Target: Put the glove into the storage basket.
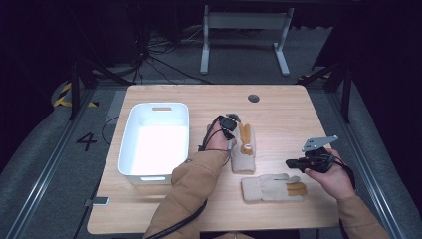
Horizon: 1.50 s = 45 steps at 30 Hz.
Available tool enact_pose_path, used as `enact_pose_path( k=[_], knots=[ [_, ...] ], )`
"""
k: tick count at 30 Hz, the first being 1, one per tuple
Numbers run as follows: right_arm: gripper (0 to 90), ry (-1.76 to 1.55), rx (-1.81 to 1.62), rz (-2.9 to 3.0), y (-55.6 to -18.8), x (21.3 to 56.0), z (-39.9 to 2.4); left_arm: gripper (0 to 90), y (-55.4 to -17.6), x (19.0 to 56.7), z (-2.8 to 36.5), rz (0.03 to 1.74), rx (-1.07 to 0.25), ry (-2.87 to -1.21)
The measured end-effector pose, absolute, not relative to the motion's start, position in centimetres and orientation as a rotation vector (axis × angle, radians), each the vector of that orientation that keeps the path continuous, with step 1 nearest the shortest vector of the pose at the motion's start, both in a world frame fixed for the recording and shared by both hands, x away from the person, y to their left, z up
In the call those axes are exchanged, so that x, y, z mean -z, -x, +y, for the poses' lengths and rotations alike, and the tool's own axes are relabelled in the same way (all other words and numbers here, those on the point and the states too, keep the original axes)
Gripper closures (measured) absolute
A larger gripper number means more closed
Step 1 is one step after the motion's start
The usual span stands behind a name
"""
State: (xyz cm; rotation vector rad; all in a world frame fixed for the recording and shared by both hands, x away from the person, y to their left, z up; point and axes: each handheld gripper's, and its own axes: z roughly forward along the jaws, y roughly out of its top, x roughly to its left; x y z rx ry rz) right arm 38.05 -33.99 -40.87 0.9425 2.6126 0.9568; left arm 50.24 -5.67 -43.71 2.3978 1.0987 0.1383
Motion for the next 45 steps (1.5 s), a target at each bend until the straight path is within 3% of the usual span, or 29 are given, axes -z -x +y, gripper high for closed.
enact_pose_path(
  k=[7, 12, 19, 25, 34, 45],
  knots=[
    [89.6, -0.937, -0.964, 2.619, -38.0, 40.9, -33.9, 85.6, -49.7, 43.2, -8.4, 0.959, -0.128, -2.412],
    [89.8, -0.937, -0.979, 2.607, -38.0, 40.6, -34.1, 87.8, -48.7, 42.0, -7.8, 0.910, -0.134, -2.382],
    [89.8, -0.946, -0.979, 2.604, -38.1, 40.7, -34.2, 90.0, -44.0, 40.3, -7.3, 0.720, -0.001, -2.338],
    [89.8, -0.930, -0.977, 2.605, -38.0, 40.6, -33.9, 89.8, -41.4, 41.1, -8.7, 0.582, 0.095, -2.363],
    [89.8, -0.939, -0.982, 2.609, -38.1, 40.8, -34.1, 88.2, -41.3, 43.2, -9.2, 0.597, 0.117, -2.419],
    [89.7, -0.922, -0.971, 2.625, -38.3, 40.9, -33.7, 86.7, -41.8, 43.6, -6.2, 0.684, 0.042, -2.440]
  ],
)
